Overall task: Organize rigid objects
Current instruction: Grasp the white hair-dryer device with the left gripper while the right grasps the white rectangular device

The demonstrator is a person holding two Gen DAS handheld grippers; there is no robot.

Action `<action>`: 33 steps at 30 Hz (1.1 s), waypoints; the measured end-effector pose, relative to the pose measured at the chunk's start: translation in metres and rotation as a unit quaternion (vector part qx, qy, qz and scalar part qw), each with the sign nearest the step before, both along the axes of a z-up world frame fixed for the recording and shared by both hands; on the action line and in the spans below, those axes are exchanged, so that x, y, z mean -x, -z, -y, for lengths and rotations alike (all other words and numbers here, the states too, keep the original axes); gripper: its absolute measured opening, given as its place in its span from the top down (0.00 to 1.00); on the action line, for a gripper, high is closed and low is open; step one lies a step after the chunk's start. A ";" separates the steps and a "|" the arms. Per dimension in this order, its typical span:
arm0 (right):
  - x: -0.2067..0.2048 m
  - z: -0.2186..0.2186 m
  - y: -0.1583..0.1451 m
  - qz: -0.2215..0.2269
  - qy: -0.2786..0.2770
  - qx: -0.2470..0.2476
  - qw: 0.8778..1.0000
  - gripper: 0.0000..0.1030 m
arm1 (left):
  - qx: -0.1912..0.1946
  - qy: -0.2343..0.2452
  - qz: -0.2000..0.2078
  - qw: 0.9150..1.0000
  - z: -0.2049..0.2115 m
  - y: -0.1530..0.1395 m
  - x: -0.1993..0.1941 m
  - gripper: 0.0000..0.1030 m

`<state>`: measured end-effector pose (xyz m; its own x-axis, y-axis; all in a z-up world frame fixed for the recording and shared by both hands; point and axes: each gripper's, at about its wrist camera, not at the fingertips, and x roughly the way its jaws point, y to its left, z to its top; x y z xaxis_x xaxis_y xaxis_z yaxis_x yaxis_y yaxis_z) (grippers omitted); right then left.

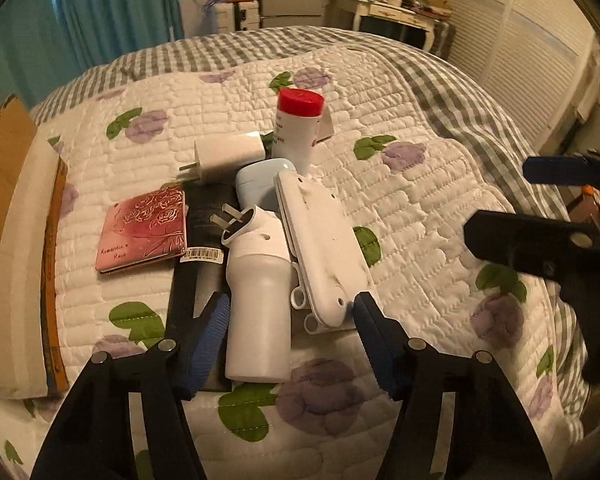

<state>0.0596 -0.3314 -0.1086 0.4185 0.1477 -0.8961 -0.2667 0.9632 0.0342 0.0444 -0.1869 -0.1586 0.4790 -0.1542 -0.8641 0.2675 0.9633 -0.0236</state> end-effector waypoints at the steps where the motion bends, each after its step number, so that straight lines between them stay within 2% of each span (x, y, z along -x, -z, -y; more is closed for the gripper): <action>1: -0.001 0.000 0.000 -0.001 0.001 0.000 1.000 0.03 | 0.001 0.009 0.000 1.000 -0.001 -0.001 0.003 0.41; 4: -0.002 0.000 0.001 -0.002 0.004 -0.001 1.000 0.03 | 0.008 0.024 -0.004 1.000 -0.011 -0.002 0.008 0.50; 5: -0.002 0.001 0.001 -0.003 0.004 -0.001 1.000 0.03 | 0.005 0.025 -0.006 1.000 -0.012 -0.001 0.008 0.59; 6: -0.002 0.000 0.001 -0.003 0.004 0.001 1.000 0.03 | -0.015 0.020 -0.002 1.000 -0.012 -0.001 0.007 0.72; 7: -0.002 -0.001 0.002 -0.005 0.004 0.003 1.000 0.03 | -0.033 0.027 -0.003 0.999 -0.012 0.000 0.007 0.72; 11: -0.003 -0.005 0.006 -0.014 0.001 0.006 1.000 0.03 | -0.018 0.022 -0.015 0.999 -0.014 0.002 -0.004 0.72; 15: -0.004 -0.008 0.009 -0.015 0.002 0.018 1.000 0.03 | -0.039 0.010 -0.027 0.999 -0.003 0.013 -0.018 0.66; 19: -0.003 -0.008 0.012 -0.016 0.007 0.026 1.000 0.03 | -0.042 0.003 -0.040 0.998 0.002 0.030 -0.035 0.68; 22: -0.005 -0.008 0.015 -0.014 0.008 0.033 0.999 0.03 | -0.020 -0.004 -0.024 0.999 -0.004 0.021 -0.032 0.69; 25: -0.007 -0.009 0.019 -0.016 0.007 0.032 0.999 0.03 | -0.006 -0.026 0.019 0.999 -0.016 -0.003 -0.016 0.69; 28: -0.012 -0.014 0.026 -0.017 0.002 0.033 0.999 0.03 | 0.021 -0.042 0.042 0.998 -0.036 -0.024 -0.007 0.69; 33: -0.027 -0.031 0.041 -0.036 0.000 0.005 0.999 0.03 | -0.004 -0.070 0.057 0.996 -0.056 -0.030 -0.019 0.69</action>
<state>0.0870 -0.3009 -0.1496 0.3536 0.1381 -0.9251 -0.2636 0.9637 0.0431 0.0631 -0.1309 -0.1291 0.5909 -0.0717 -0.8036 0.1306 0.9914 0.0076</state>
